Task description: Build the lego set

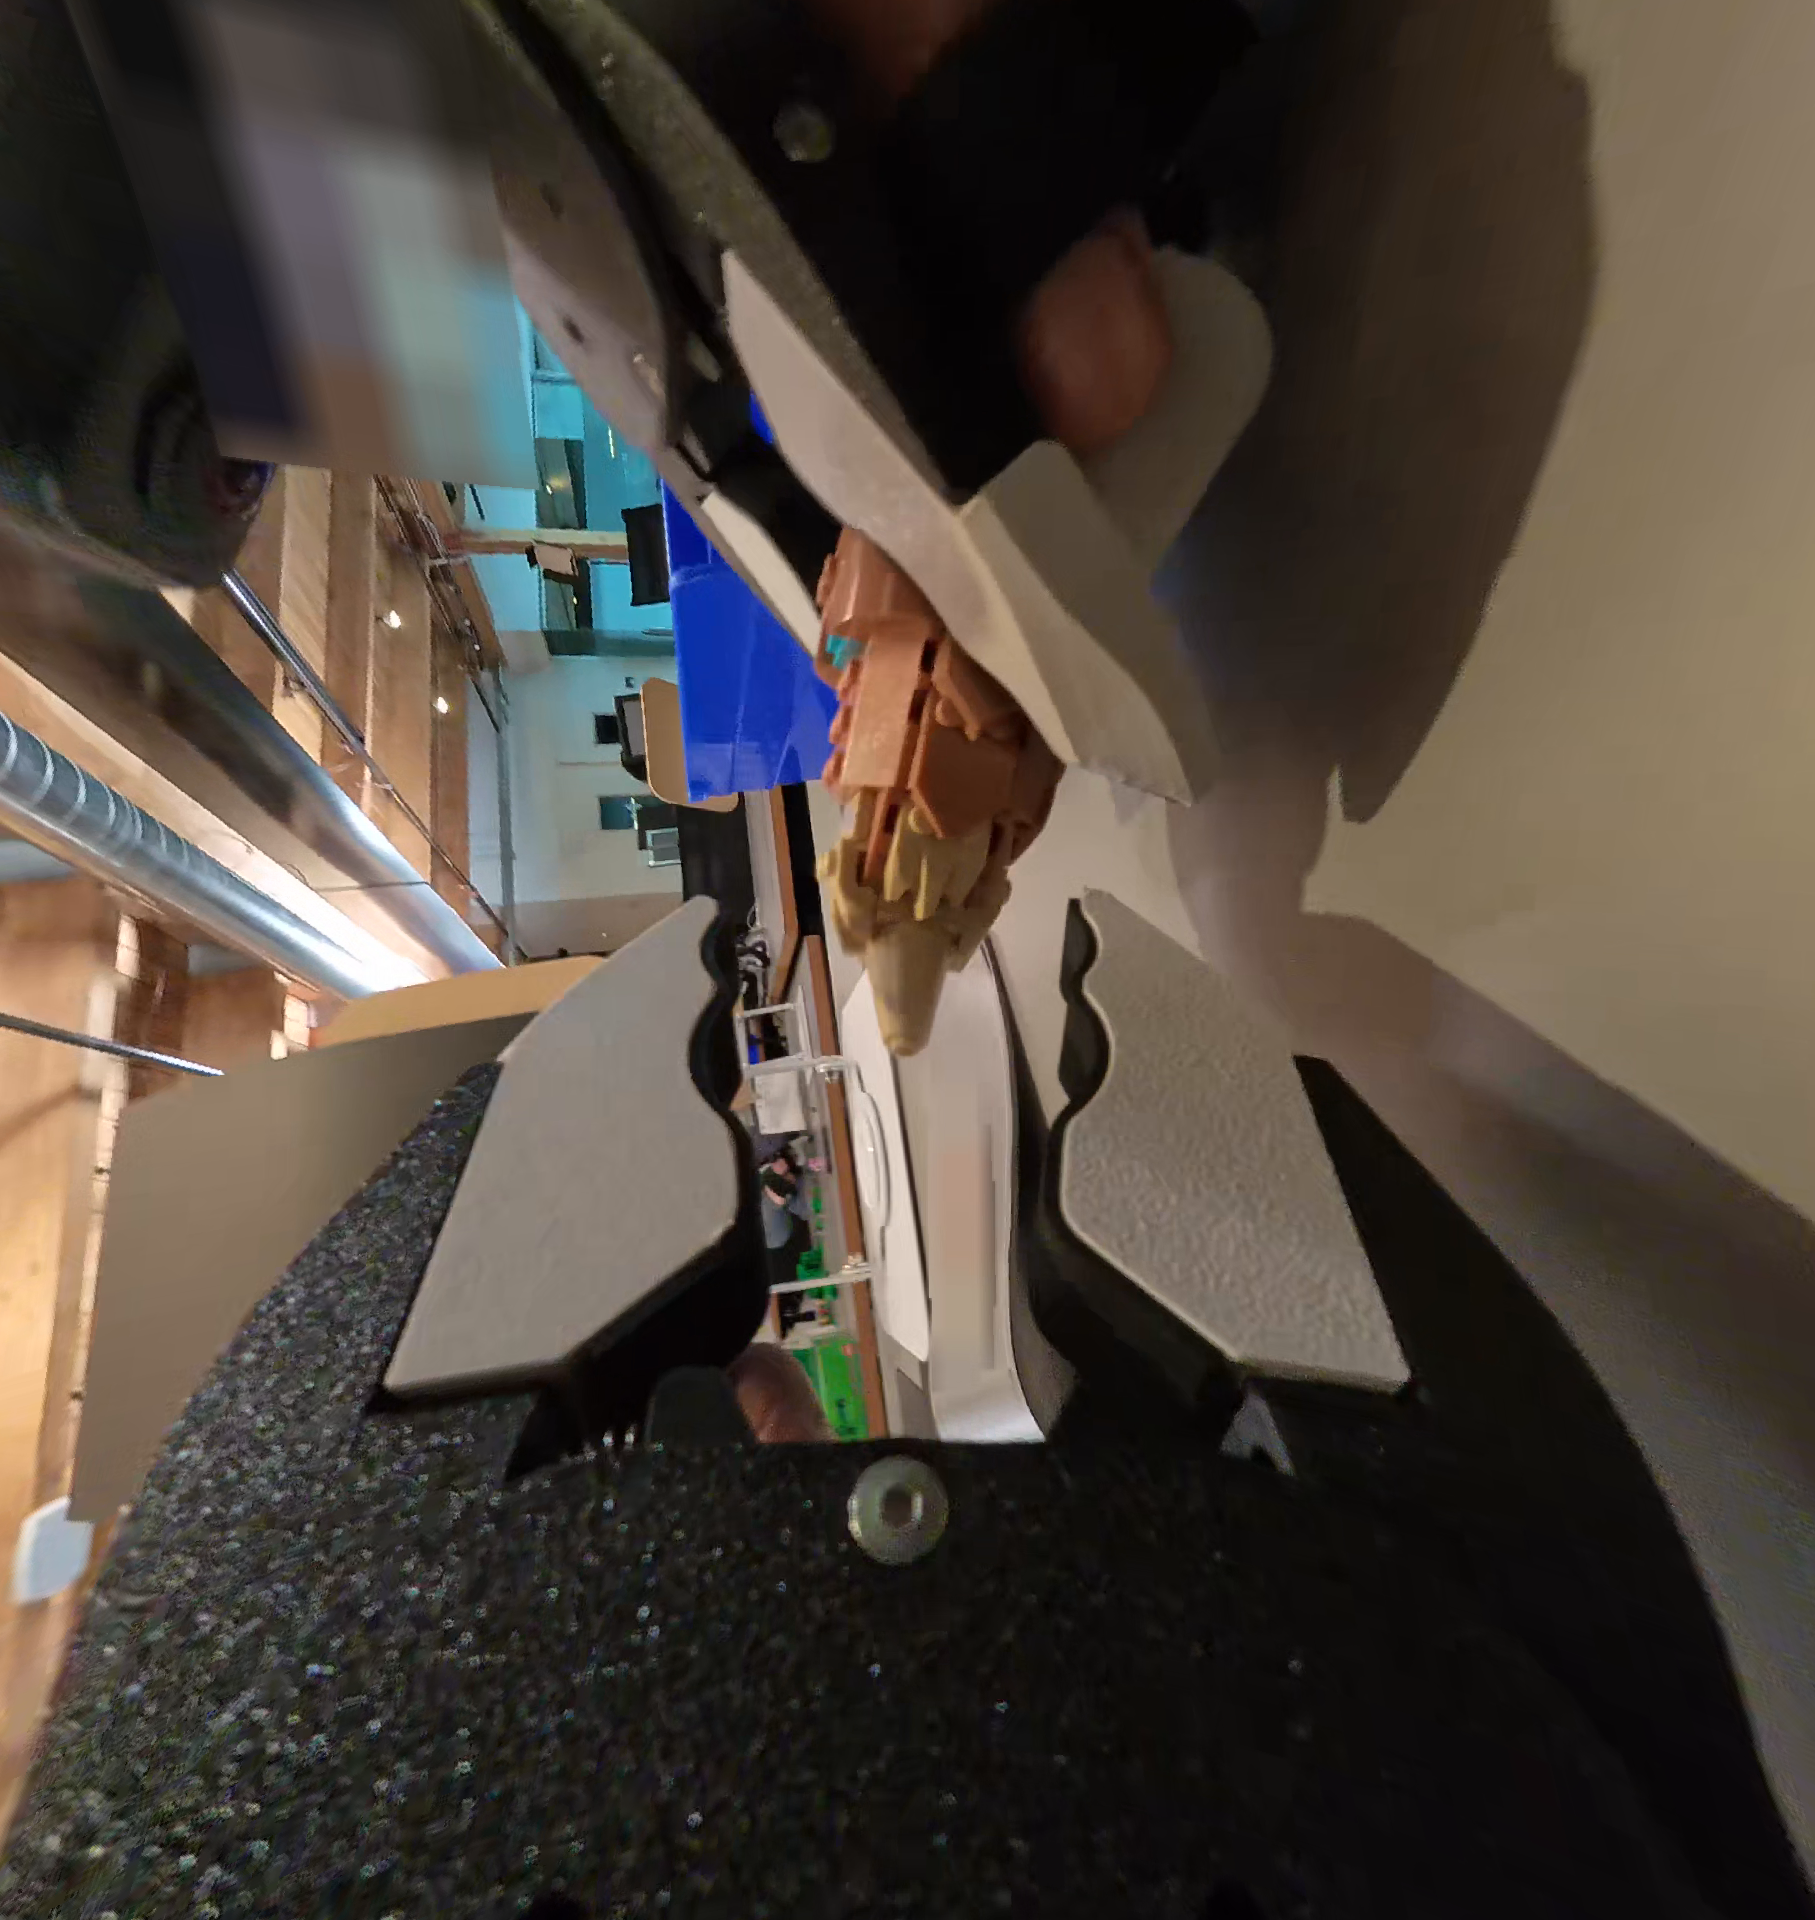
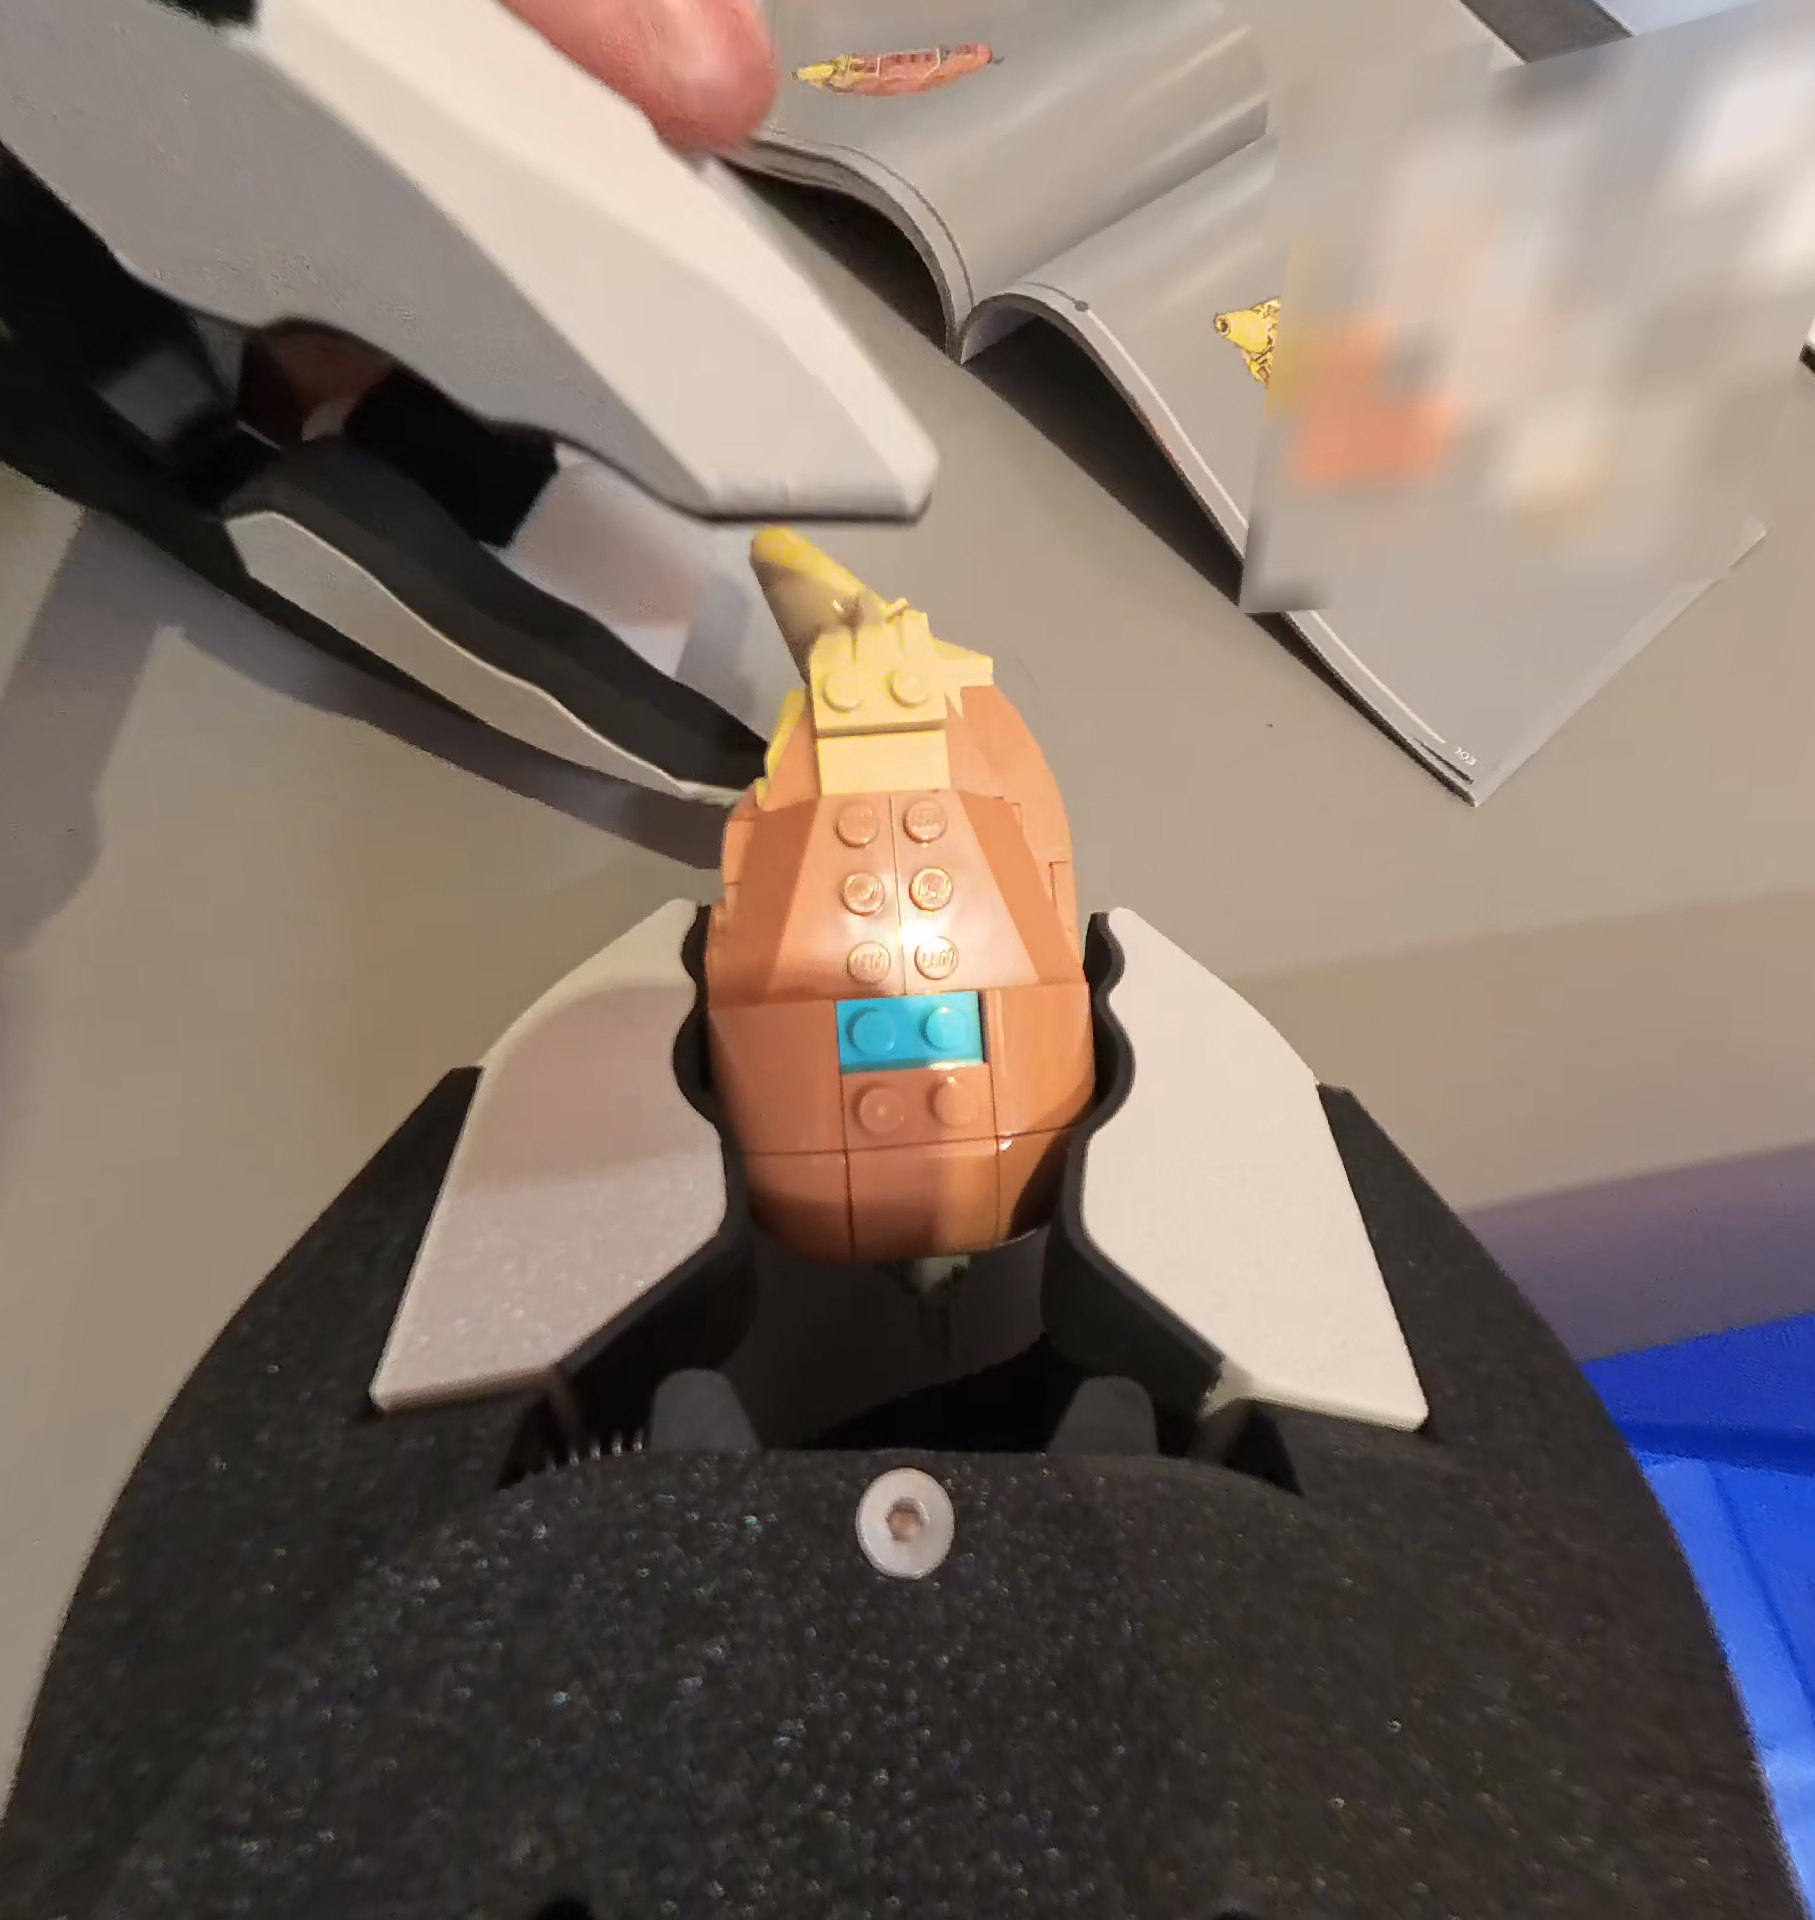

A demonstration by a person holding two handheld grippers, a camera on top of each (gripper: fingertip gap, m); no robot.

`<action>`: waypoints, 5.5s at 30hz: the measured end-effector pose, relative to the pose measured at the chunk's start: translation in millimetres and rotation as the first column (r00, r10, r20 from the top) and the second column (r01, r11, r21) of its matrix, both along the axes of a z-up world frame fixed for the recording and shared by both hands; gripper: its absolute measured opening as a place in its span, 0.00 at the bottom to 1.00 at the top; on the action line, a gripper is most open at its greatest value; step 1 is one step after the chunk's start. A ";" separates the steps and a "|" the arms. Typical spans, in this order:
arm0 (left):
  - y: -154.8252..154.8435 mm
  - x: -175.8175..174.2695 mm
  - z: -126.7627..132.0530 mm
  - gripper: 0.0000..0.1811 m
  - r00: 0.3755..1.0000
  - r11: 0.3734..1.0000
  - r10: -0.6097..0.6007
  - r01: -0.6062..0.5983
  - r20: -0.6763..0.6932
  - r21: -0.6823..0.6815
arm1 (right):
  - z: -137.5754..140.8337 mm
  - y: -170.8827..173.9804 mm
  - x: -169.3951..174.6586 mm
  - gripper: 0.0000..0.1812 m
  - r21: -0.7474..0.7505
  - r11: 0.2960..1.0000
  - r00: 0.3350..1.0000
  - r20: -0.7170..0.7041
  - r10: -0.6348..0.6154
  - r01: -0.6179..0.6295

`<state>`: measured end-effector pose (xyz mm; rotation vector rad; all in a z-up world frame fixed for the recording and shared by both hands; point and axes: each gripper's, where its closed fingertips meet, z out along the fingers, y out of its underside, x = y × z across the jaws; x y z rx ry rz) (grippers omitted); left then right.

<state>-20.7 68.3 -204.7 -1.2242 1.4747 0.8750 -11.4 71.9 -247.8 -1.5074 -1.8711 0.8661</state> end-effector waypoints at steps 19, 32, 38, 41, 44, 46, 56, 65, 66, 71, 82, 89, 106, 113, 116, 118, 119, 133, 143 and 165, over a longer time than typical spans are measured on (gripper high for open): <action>7.8 6.1 7.3 0.19 0.995 0.988 -0.001 0.016 -0.096 0.151 | 11.0 -0.7 -1.5 0.38 0.049 0.999 0.999 -0.052 0.005 -0.002; 4.7 7.8 17.0 0.18 0.994 0.984 0.007 0.011 -0.105 0.177 | 22.3 -3.6 -1.7 0.37 0.086 0.996 0.995 -0.100 0.015 -0.007; 2.8 8.7 17.3 0.18 0.995 0.986 -0.008 0.024 -0.104 0.163 | 22.7 -5.7 -1.3 0.37 0.084 0.996 0.995 -0.098 0.025 -0.017; 3.2 9.0 16.7 0.18 0.995 0.988 -0.006 0.021 -0.101 0.155 | 22.2 -5.6 -1.1 0.37 0.078 0.997 0.995 -0.097 0.025 -0.017; 3.7 8.9 15.1 0.18 0.996 0.990 0.000 0.014 -0.094 0.139 | 20.8 -5.5 -1.0 0.37 0.067 0.998 0.995 -0.092 0.022 -0.016; 3.7 8.9 13.4 0.18 0.996 0.992 -0.002 0.012 -0.084 0.125 | 19.2 -5.9 -0.8 0.37 0.053 0.998 0.996 -0.086 0.023 -0.018; -0.2 -1.0 13.2 0.24 0.982 0.997 0.025 -0.037 0.189 0.062 | 5.1 -0.4 0.9 0.38 -0.074 0.997 1.000 -0.013 -0.002 0.001; -4.1 -2.0 -5.5 0.26 0.990 0.999 -0.010 0.015 0.144 -0.035 | 0.3 -14.6 1.4 0.38 -0.177 0.983 0.998 0.026 0.063 -0.057; -4.2 -1.3 -7.3 0.26 0.992 0.999 -0.015 0.020 0.125 -0.036 | -0.6 -15.5 1.4 0.38 -0.176 0.983 0.997 0.029 0.067 -0.061; -3.1 2.5 -9.7 0.24 0.998 0.999 -0.037 0.037 0.050 -0.003 | -1.8 -19.4 0.3 0.38 -0.165 0.983 0.996 0.037 0.083 -0.076; -4.0 1.7 -11.1 0.18 0.999 0.998 -0.046 0.046 -0.004 0.035 | -3.4 -21.2 -0.1 0.38 -0.140 0.986 0.995 0.042 0.092 -0.085; -1.3 -1.5 -13.3 0.18 1.000 0.998 -0.005 0.004 0.014 0.070 | -4.6 -16.9 -2.3 0.38 -0.118 0.990 0.996 0.048 0.079 -0.073; -12.7 -34.7 -16.9 0.29 0.901 0.986 0.121 -0.061 0.417 -0.155 | -13.5 1.6 -7.5 0.38 -0.057 0.998 0.997 0.068 0.034 -0.031; -12.7 -39.9 -17.0 0.29 0.809 0.970 0.161 -0.025 0.565 -0.240 | -16.3 1.6 -8.2 0.38 -0.055 0.998 0.995 0.086 0.042 -0.038; -12.6 -41.8 -21.1 0.29 0.784 0.960 0.185 -0.015 0.593 -0.280 | -18.5 0.7 -8.4 0.38 -0.043 0.998 0.994 0.099 0.053 -0.049; -13.2 -42.6 -25.1 0.29 0.769 0.950 0.203 -0.005 0.606 -0.312 | -20.0 0.0 -8.4 0.38 -0.027 0.997 0.992 0.107 0.069 -0.067; -13.6 -43.0 -27.4 0.29 0.767 0.945 0.209 0.000 0.607 -0.326 | -21.3 -0.7 -8.1 0.38 -0.015 0.997 0.990 0.114 0.083 -0.082; -17.4 -59.7 -18.3 0.28 0.568 0.889 0.324 0.091 0.757 -0.449 | -24.5 3.2 -13.1 0.38 0.001 0.998 0.988 0.145 0.058 -0.059; -16.2 -88.3 11.7 0.28 0.350 0.916 0.321 0.122 0.880 -0.383 | -10.6 10.5 9.0 0.40 0.135 0.991 0.991 0.134 -0.009 -0.009; 119.3 -178.4 63.8 0.41 0.119 0.853 0.519 -0.002 0.847 -0.522 | 42.3 -86.2 -61.2 0.00 -0.134 0.984 0.954 -0.288 0.078 -0.120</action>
